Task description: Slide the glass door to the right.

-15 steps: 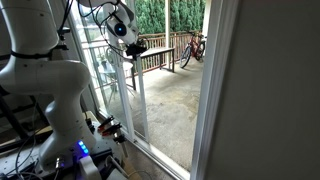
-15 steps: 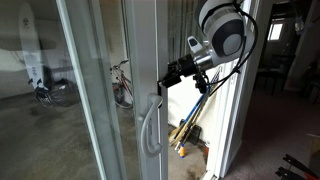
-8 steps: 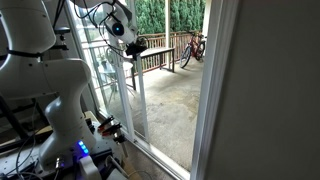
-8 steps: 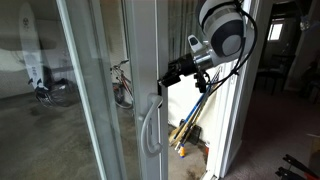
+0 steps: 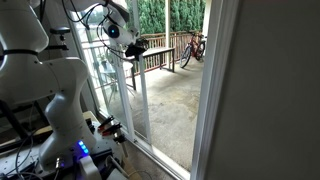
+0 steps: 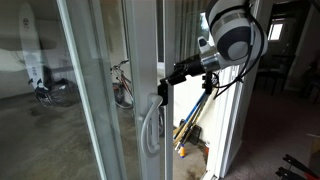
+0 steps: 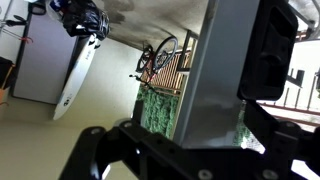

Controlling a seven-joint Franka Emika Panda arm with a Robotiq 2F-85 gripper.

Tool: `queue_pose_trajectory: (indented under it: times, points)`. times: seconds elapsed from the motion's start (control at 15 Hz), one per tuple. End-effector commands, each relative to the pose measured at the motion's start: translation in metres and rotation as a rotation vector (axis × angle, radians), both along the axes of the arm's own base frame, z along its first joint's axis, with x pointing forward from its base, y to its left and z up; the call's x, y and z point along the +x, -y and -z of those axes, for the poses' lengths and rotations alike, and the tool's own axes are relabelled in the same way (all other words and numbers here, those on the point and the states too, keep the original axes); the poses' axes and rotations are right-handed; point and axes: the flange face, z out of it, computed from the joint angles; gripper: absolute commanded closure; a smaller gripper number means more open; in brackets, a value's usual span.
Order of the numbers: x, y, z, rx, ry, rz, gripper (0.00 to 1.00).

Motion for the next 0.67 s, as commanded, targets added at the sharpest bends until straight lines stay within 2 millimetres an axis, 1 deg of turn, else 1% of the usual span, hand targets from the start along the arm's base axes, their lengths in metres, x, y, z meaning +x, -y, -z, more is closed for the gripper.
queue_pose_trajectory:
  times: [0.0, 0.13, 0.27, 0.6]
  points:
    - [-0.018, 0.055, 0.018, -0.048, 0.0, 0.122, 0.0]
    - [-0.027, 0.075, 0.026, -0.045, -0.008, 0.163, 0.0]
    - [-0.034, 0.089, 0.031, -0.042, -0.009, 0.195, 0.0]
    - [-0.042, 0.106, 0.035, -0.043, -0.007, 0.267, 0.0]
